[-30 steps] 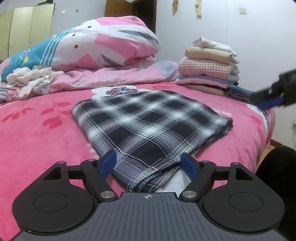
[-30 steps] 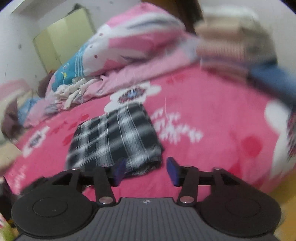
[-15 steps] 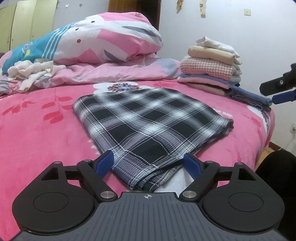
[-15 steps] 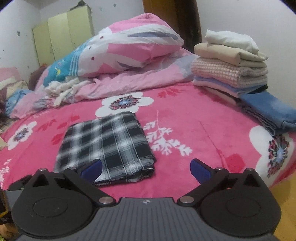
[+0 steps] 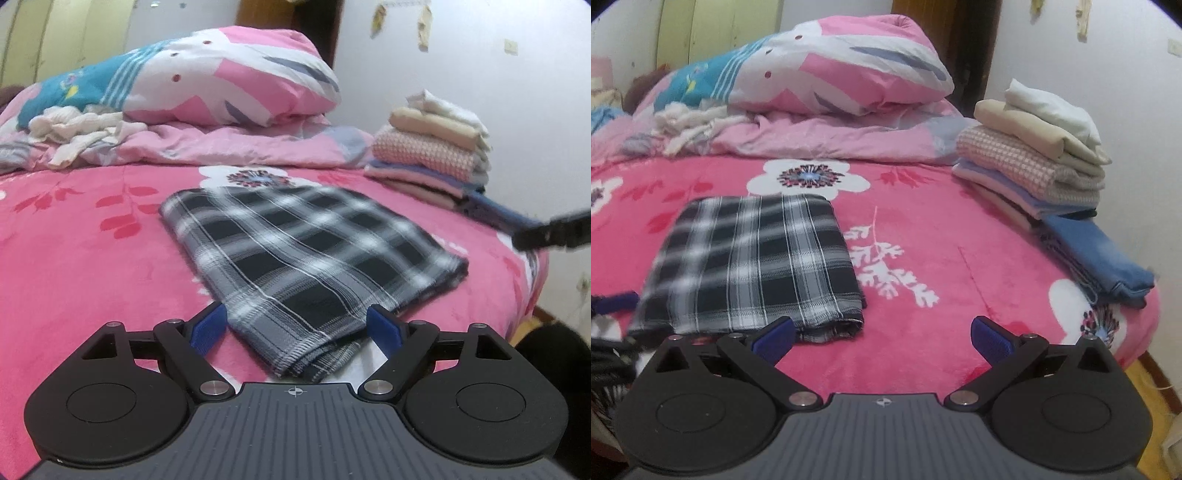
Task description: Fold clothes
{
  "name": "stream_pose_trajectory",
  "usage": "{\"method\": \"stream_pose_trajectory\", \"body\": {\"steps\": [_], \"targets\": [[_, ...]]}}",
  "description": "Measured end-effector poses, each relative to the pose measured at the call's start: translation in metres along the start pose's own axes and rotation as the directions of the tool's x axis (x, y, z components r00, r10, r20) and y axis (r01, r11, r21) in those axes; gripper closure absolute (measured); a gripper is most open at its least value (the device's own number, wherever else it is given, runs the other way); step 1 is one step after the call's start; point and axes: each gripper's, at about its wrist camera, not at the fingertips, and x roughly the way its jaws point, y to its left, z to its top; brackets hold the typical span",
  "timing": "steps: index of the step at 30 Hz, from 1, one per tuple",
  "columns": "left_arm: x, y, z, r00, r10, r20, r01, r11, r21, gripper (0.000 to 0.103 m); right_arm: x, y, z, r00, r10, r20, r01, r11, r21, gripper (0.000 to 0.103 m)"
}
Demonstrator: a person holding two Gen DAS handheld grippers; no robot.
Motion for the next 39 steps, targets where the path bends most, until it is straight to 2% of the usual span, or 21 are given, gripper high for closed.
{"method": "stream_pose_trajectory", "body": {"steps": [5, 7, 9, 11, 14, 16, 21, 24, 29, 32, 36, 38, 39], "targets": [[-0.017, 0.012, 0.006, 0.996, 0.008, 0.092, -0.002, 0.998, -0.064, 0.019, 0.001, -0.008, 0.002, 0.994, 0.102, 0.049, -0.104, 0.994, 0.041, 0.0], [-0.015, 0.015, 0.012, 0.995, 0.015, 0.101, -0.006, 0.996, -0.084, 0.019, 0.002, -0.008, 0.005, 0.99, 0.115, 0.08, -0.118, 0.992, 0.041, 0.0], [-0.007, 0.017, 0.019, 0.997, 0.033, 0.075, -0.025, 0.994, -0.108, 0.019, 0.007, -0.001, 0.011, 0.988, 0.116, 0.102, -0.119, 0.993, 0.022, 0.0], [0.007, 0.017, 0.027, 0.998, 0.057, 0.005, -0.056, 0.992, -0.115, 0.019, 0.014, 0.005, 0.017, 0.984, 0.133, 0.115, -0.135, 0.991, 0.007, 0.0], [0.027, 0.019, 0.031, 0.989, 0.106, -0.099, -0.119, 0.983, -0.137, 0.019, 0.03, 0.015, 0.026, 0.974, 0.185, 0.129, -0.187, 0.982, 0.003, 0.0], [0.031, 0.024, 0.029, 0.987, 0.102, -0.124, -0.123, 0.977, -0.173, 0.016, 0.044, 0.021, 0.032, 0.971, 0.206, 0.118, -0.209, 0.978, 0.005, 0.0], [0.034, 0.022, 0.033, 0.976, 0.13, -0.173, -0.16, 0.973, -0.169, 0.013, 0.061, 0.037, 0.043, 0.952, 0.281, 0.119, -0.281, 0.96, -0.021, 0.005], [0.037, 0.021, 0.038, 0.965, 0.151, -0.216, -0.191, 0.966, -0.176, 0.01, 0.068, 0.045, 0.044, 0.94, 0.317, 0.127, -0.31, 0.948, -0.069, 0.017], [0.04, 0.013, 0.046, 0.936, 0.215, -0.277, -0.268, 0.949, -0.167, 0.008, 0.086, 0.054, 0.039, 0.93, 0.354, 0.096, -0.345, 0.934, -0.099, 0.048], [0.042, 0.007, 0.05, 0.918, 0.256, -0.303, -0.311, 0.939, -0.148, 0.007, 0.089, 0.053, 0.03, 0.931, 0.357, 0.083, -0.346, 0.931, -0.117, 0.06], [0.043, 0.002, 0.052, 0.9, 0.295, -0.322, -0.349, 0.929, -0.124, 0.005, 0.086, 0.041, 0.013, 0.938, 0.343, 0.043, -0.336, 0.934, -0.121, 0.07], [0.044, 0.0, 0.053, 0.893, 0.308, -0.328, -0.36, 0.926, -0.112, 0.005, 0.081, 0.032, 0.008, 0.934, 0.358, 0.016, -0.355, 0.931, -0.088, 0.079], [0.044, -0.001, 0.054, 0.89, 0.313, -0.332, -0.365, 0.925, -0.107, 0.004, 0.078, 0.026, 0.006, 0.929, 0.37, 0.004, -0.369, 0.927, -0.064, 0.081]]}}
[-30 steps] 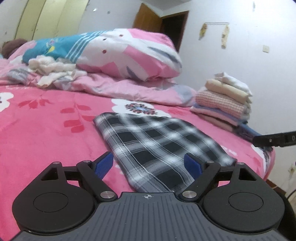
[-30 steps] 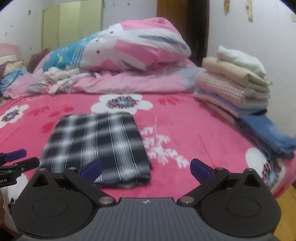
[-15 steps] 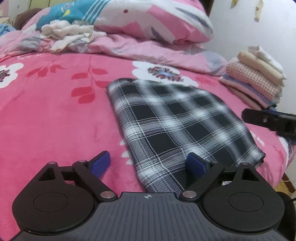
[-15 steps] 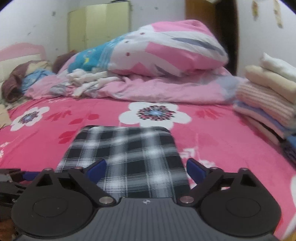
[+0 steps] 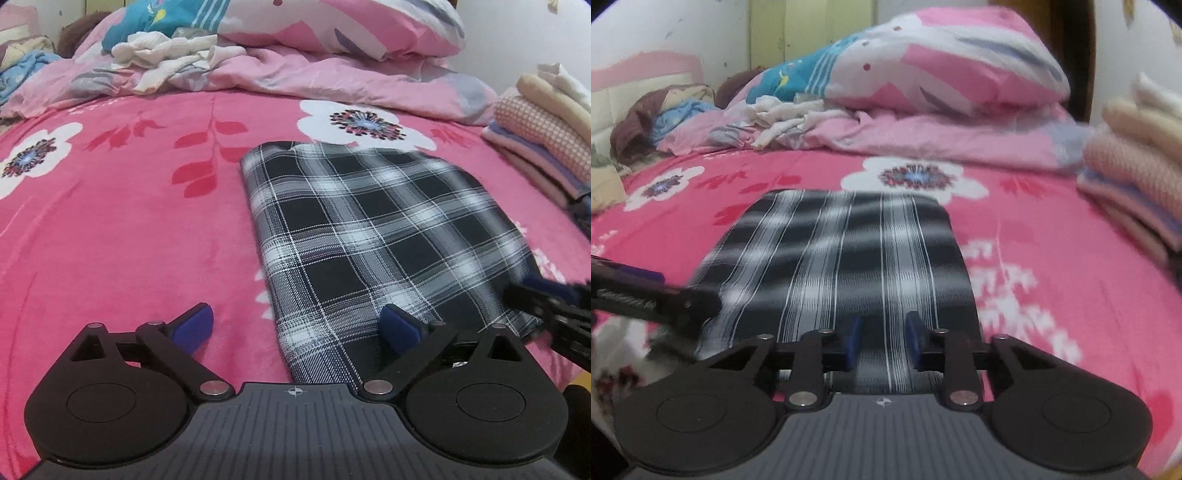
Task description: Fold clothes
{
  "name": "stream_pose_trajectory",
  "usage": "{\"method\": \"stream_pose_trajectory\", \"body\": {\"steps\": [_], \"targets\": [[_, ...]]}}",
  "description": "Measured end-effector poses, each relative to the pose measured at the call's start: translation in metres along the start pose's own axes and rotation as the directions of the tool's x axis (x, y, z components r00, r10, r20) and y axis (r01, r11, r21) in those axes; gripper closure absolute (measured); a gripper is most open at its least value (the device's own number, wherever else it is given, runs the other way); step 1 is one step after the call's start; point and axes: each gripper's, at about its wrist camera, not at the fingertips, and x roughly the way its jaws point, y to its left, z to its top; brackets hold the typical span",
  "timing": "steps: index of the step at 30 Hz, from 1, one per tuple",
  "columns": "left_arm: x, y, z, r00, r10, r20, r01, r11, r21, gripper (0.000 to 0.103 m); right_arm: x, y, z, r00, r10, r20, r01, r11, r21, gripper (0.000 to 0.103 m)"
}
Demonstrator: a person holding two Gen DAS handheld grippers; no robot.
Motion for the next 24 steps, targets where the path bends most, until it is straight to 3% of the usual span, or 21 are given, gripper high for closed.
{"method": "stream_pose_trajectory", "body": {"steps": [6, 16, 19, 21, 22, 24], "targets": [[0.001, -0.002, 0.002, 1.0, 0.022, -0.015, -0.022, 1.0, 0.001, 0.002, -0.019, -0.013, 0.005, 0.999, 0.04, 0.033, -0.042, 0.996, 0.074, 0.083], [0.001, -0.005, 0.004, 0.999, 0.04, -0.004, -0.039, 0.999, 0.028, 0.0, 0.004, -0.026, 0.015, 0.99, 0.129, 0.05, -0.135, 0.976, 0.172, 0.082], [-0.013, 0.011, 0.001, 0.994, -0.023, 0.102, 0.025, 0.999, -0.023, 0.0, -0.001, -0.05, 0.018, 0.982, 0.167, 0.084, -0.184, 0.946, 0.269, 0.08], [-0.022, 0.022, -0.001, 0.983, -0.063, 0.174, 0.073, 0.996, -0.054, 0.0, 0.001, -0.075, 0.02, 0.975, 0.199, 0.098, -0.221, 0.912, 0.346, 0.073], [-0.025, 0.03, -0.001, 0.973, -0.102, 0.206, 0.122, 0.989, -0.085, 0.0, 0.001, -0.087, 0.021, 0.971, 0.215, 0.106, -0.239, 0.892, 0.383, 0.063], [-0.018, 0.044, 0.004, 0.961, -0.189, 0.2, 0.221, 0.963, -0.152, 0.0, 0.014, -0.11, 0.022, 0.961, 0.263, 0.089, -0.274, 0.845, 0.459, 0.061]]}}
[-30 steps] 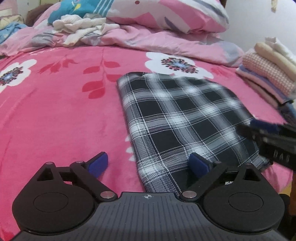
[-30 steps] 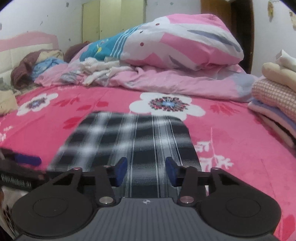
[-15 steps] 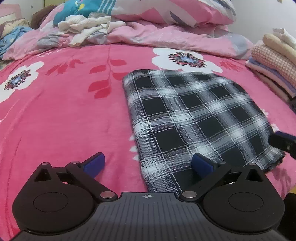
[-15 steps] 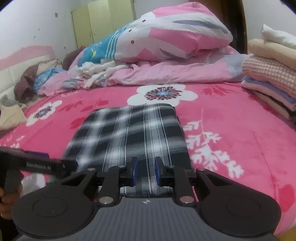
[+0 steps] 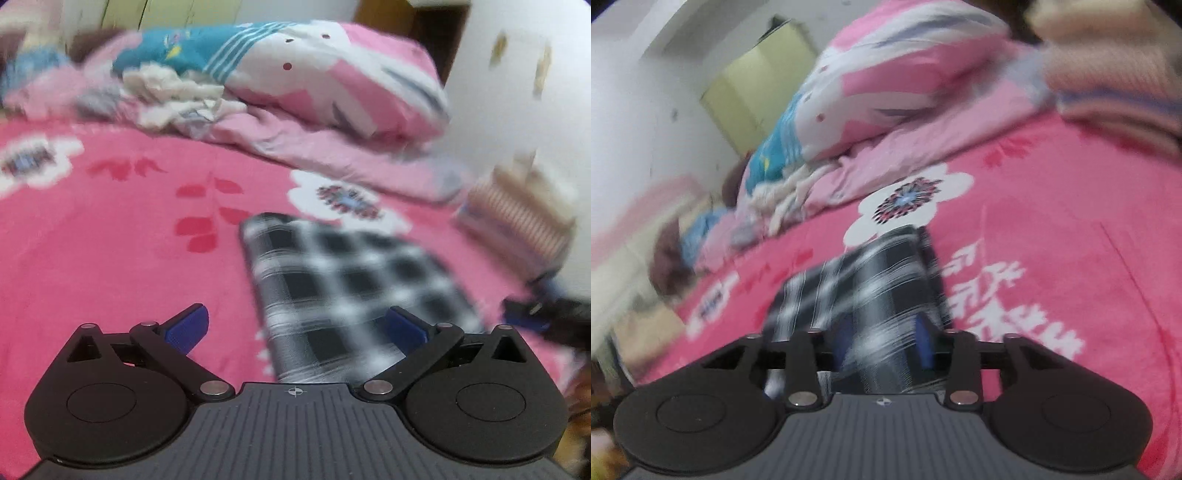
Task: Fold clothes
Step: 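Lift the folded garment with the right gripper while the left gripper grasps its other edge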
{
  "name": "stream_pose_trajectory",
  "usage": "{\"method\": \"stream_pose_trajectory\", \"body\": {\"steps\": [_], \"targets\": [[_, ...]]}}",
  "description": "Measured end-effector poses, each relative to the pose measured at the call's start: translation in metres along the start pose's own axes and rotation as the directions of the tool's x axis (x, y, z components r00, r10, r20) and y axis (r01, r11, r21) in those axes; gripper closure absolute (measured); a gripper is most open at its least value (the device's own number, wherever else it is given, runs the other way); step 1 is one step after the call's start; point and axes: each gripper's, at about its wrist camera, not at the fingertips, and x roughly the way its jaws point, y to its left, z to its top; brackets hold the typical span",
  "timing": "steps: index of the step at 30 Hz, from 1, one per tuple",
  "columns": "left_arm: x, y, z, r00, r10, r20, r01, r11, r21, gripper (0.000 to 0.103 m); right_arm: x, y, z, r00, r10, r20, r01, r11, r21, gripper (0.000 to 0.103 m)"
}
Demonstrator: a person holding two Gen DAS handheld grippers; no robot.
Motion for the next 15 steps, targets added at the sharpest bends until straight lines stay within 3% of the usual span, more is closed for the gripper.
{"method": "stream_pose_trajectory", "body": {"steps": [1, 4, 6, 15], "targets": [[0.005, 0.007, 0.004, 0.999, -0.041, -0.026, 0.04, 0.998, -0.043, 0.002, 0.005, -0.011, 0.006, 1.0, 0.02, -0.024, -0.018, 0.999, 0.045, 0.059], [0.029, 0.027, 0.009, 0.984, -0.14, -0.114, 0.119, 0.977, -0.176, 0.009, 0.022, -0.044, 0.022, 0.992, 0.077, -0.101, -0.059, 0.984, 0.168, 0.041], [0.044, 0.04, 0.007, 0.974, -0.168, -0.15, 0.128, 0.962, -0.243, 0.018, 0.043, -0.059, 0.027, 0.979, 0.096, -0.178, -0.059, 0.977, 0.203, 0.04], [0.095, 0.051, 0.025, 0.939, -0.303, -0.163, 0.251, 0.927, -0.28, 0.025, 0.121, -0.054, 0.063, 0.912, 0.222, -0.345, -0.177, 0.972, 0.157, 0.038]]}}
